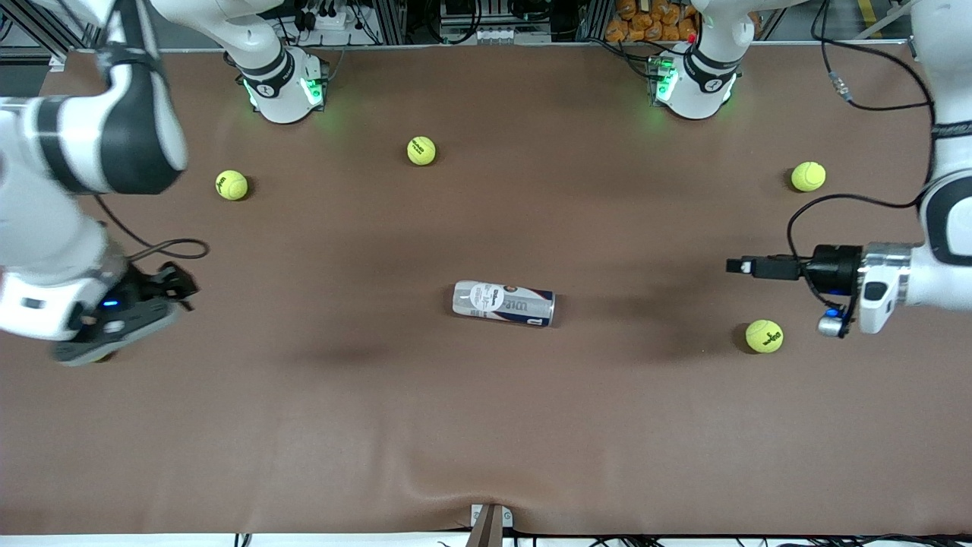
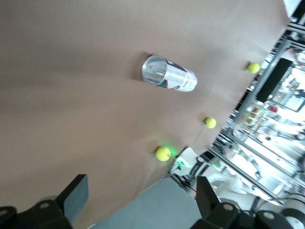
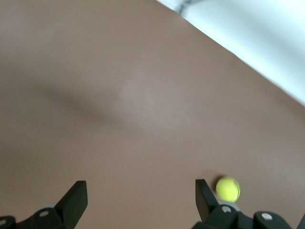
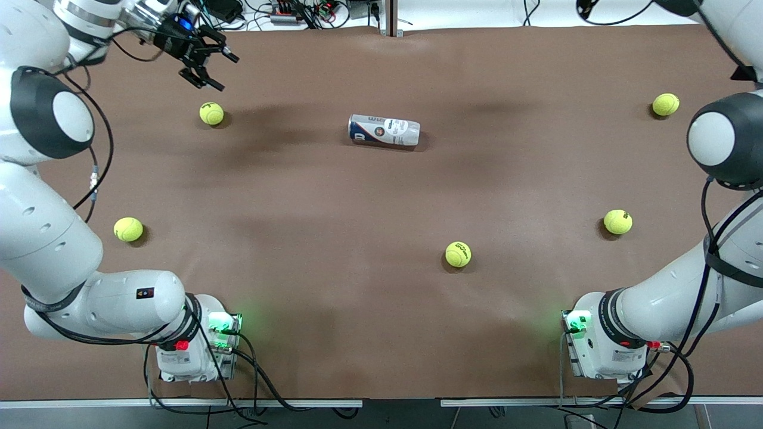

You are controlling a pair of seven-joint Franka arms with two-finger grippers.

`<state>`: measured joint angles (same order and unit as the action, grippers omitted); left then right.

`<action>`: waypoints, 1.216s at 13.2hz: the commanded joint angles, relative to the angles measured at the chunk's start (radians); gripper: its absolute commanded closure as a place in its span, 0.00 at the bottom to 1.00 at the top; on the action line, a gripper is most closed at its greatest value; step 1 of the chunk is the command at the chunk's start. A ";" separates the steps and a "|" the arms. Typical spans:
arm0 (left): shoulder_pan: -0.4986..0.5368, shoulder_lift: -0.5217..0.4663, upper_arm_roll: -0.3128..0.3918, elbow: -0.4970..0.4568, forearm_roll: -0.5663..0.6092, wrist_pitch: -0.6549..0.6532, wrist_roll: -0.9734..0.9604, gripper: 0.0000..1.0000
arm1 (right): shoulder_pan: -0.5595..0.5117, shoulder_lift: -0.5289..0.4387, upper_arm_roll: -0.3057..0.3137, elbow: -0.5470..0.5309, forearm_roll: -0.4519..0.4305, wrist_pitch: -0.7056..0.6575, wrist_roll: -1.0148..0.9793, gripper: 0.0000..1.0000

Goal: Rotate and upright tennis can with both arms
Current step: 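Retract the right gripper while the left gripper reaches toward the can's base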

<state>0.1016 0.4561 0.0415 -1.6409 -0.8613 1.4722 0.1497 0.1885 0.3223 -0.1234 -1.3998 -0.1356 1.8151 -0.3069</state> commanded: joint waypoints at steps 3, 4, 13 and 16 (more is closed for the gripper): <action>-0.045 0.096 -0.012 0.010 -0.129 0.032 0.060 0.00 | -0.058 -0.077 0.024 -0.008 0.013 -0.089 0.322 0.00; -0.069 0.098 -0.012 0.009 -0.136 0.069 0.059 0.00 | -0.070 -0.101 0.024 -0.016 0.021 -0.108 0.321 0.00; -0.206 0.217 -0.012 0.016 -0.272 0.217 0.180 0.00 | -0.132 -0.389 0.025 -0.290 0.143 -0.119 0.312 0.00; -0.241 0.263 -0.015 0.016 -0.324 0.273 0.279 0.00 | -0.132 -0.404 0.028 -0.286 0.142 -0.122 0.301 0.00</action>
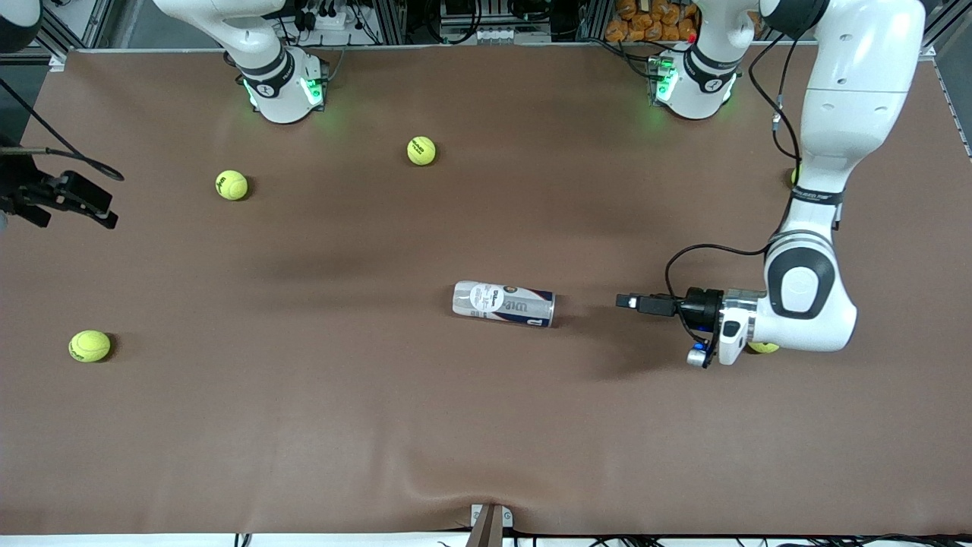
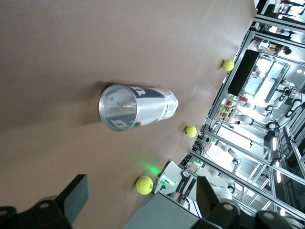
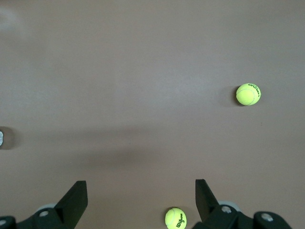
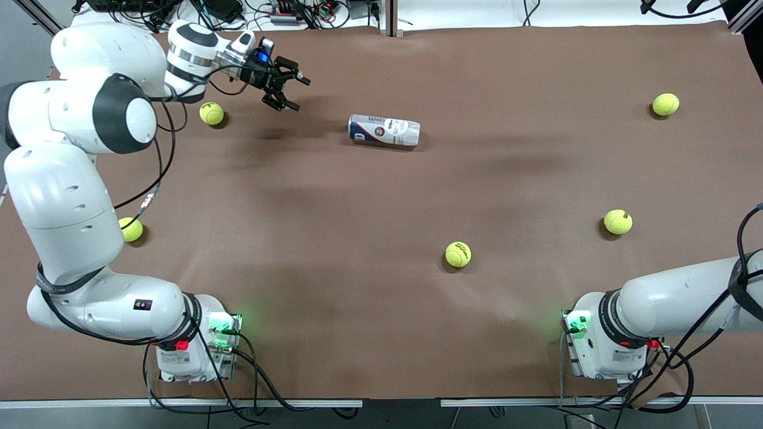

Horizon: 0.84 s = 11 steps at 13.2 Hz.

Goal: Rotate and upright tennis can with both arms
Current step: 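Retract the right gripper while the left gripper reaches toward the can's base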

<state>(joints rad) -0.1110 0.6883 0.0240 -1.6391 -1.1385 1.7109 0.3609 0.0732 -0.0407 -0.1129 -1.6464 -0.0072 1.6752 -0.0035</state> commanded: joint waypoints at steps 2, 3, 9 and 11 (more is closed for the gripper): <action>-0.053 0.059 0.002 0.016 -0.067 0.079 0.102 0.00 | -0.018 -0.038 0.016 -0.039 0.012 0.023 -0.003 0.00; -0.059 0.071 0.002 0.018 -0.084 0.082 0.105 0.00 | -0.016 -0.036 0.018 -0.039 0.012 0.023 -0.003 0.00; -0.085 0.149 0.002 0.041 -0.196 0.084 0.168 0.00 | -0.012 -0.030 0.019 -0.039 0.013 0.021 0.000 0.00; -0.113 0.158 0.002 0.044 -0.219 0.099 0.184 0.00 | -0.012 -0.028 0.019 -0.039 0.013 0.031 0.002 0.00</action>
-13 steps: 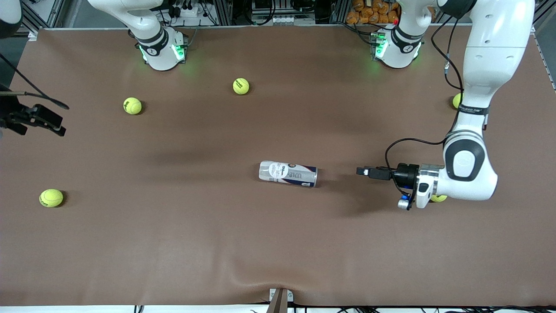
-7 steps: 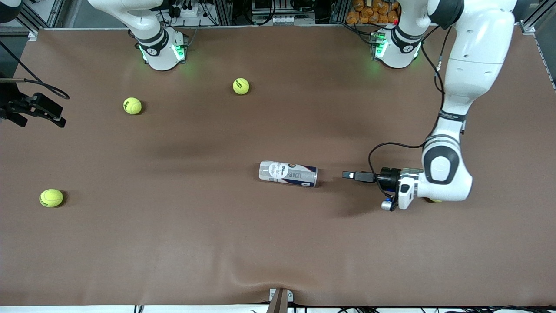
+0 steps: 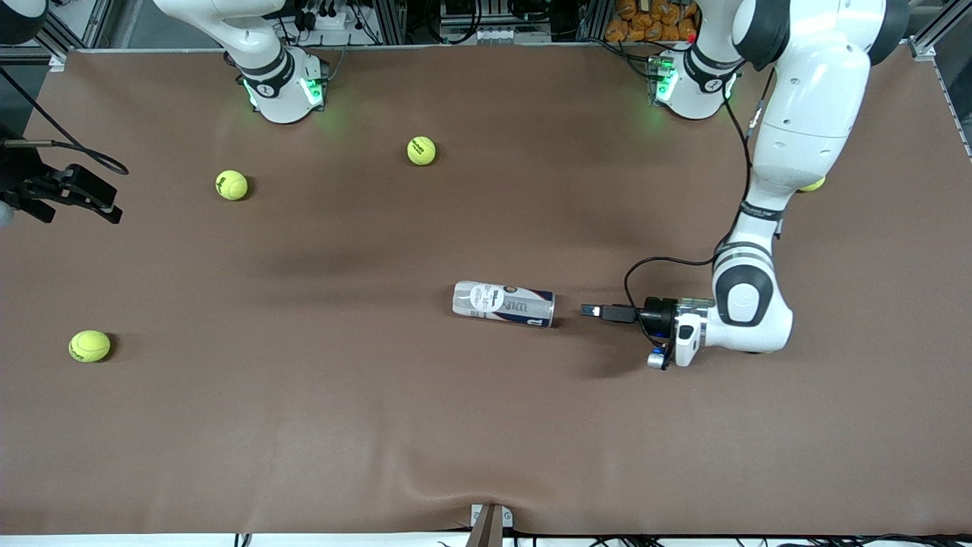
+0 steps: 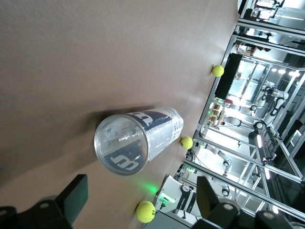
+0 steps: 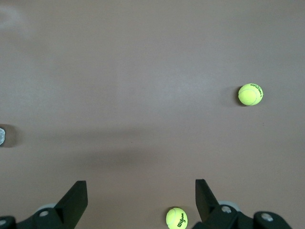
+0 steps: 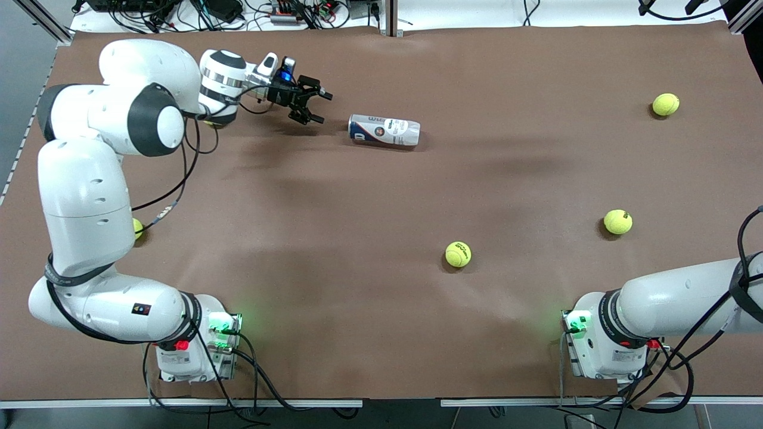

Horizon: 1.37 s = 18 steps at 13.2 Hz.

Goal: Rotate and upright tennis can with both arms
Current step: 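Retract the right gripper while the left gripper reaches toward the can's base, then close the left gripper on the can's base end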

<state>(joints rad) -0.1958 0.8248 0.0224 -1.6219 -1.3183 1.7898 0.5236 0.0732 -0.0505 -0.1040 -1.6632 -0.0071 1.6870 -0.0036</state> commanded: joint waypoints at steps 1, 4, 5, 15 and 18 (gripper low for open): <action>-0.037 0.026 0.004 0.031 -0.045 0.035 0.021 0.00 | -0.013 -0.017 0.010 -0.023 0.013 0.025 0.002 0.00; -0.080 0.031 0.004 0.030 -0.111 0.068 0.027 0.00 | -0.021 -0.014 0.009 -0.023 0.013 0.034 0.002 0.00; -0.091 0.033 0.004 0.031 -0.119 0.071 0.033 0.00 | -0.021 -0.014 0.009 -0.023 0.012 0.034 0.002 0.00; -0.143 0.048 0.004 0.031 -0.214 0.129 0.067 0.63 | -0.012 -0.005 0.010 -0.023 0.013 0.045 0.008 0.00; -0.143 0.039 0.004 0.031 -0.205 0.129 0.067 1.00 | -0.010 -0.006 0.010 -0.023 0.016 0.034 0.008 0.00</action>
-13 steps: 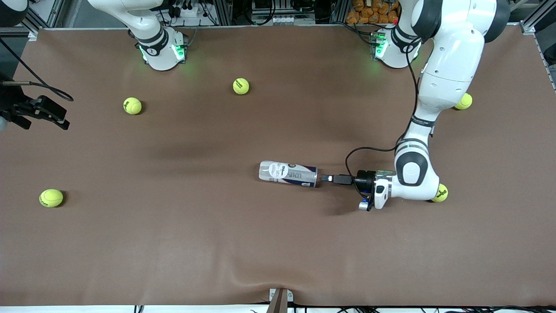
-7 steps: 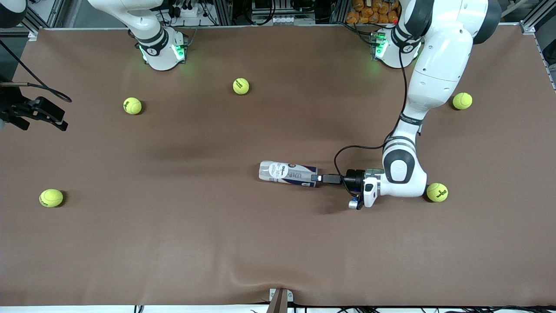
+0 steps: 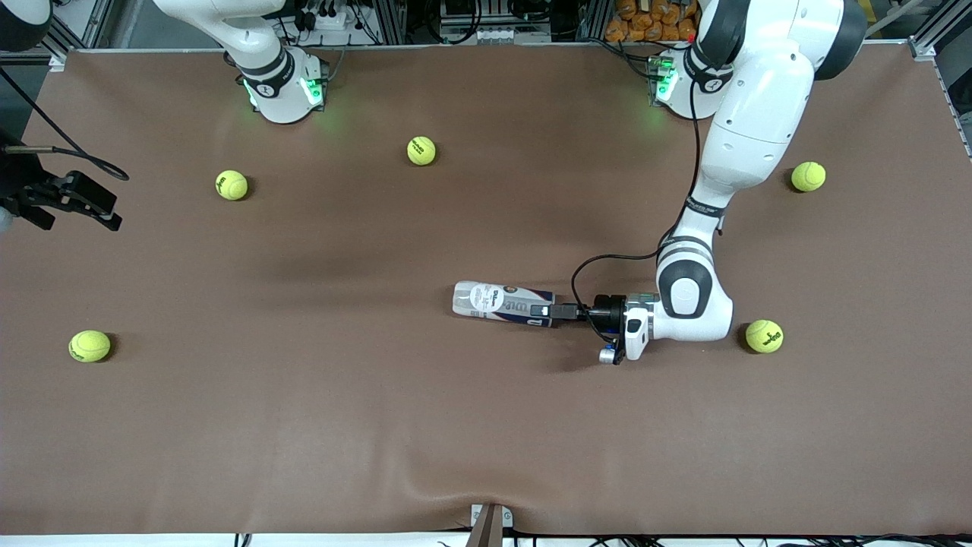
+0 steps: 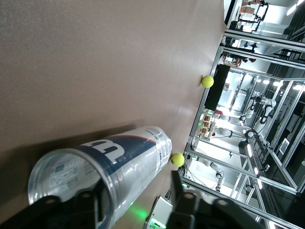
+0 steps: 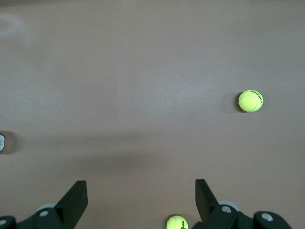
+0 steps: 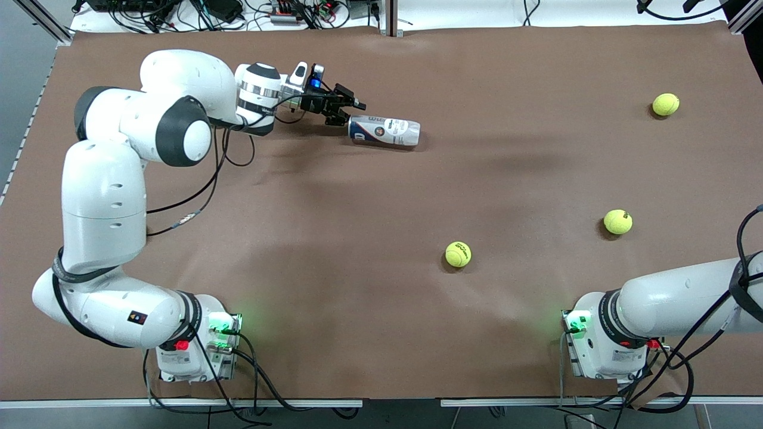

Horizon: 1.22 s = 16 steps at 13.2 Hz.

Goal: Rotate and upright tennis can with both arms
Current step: 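Close the left gripper on the can's base end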

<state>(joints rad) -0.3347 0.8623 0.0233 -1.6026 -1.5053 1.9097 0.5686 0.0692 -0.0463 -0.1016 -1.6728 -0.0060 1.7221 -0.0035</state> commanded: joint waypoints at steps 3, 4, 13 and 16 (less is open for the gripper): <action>-0.004 -0.003 0.006 0.012 -0.013 0.008 0.025 1.00 | 0.000 -0.012 0.010 -0.013 0.017 -0.007 0.008 0.00; -0.006 -0.005 0.006 0.015 -0.013 0.008 0.023 1.00 | 0.000 -0.012 0.010 -0.013 0.017 -0.010 0.008 0.00; -0.067 -0.092 0.013 0.091 0.093 0.043 -0.315 1.00 | 0.000 -0.003 0.008 -0.015 0.017 -0.007 0.008 0.00; -0.084 -0.137 0.012 0.141 0.252 0.061 -0.531 1.00 | 0.000 -0.003 0.008 -0.015 0.017 -0.012 0.008 0.00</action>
<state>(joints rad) -0.3972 0.7653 0.0241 -1.4702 -1.3203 1.9492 0.1382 0.0724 -0.0425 -0.0970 -1.6760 -0.0039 1.7083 -0.0035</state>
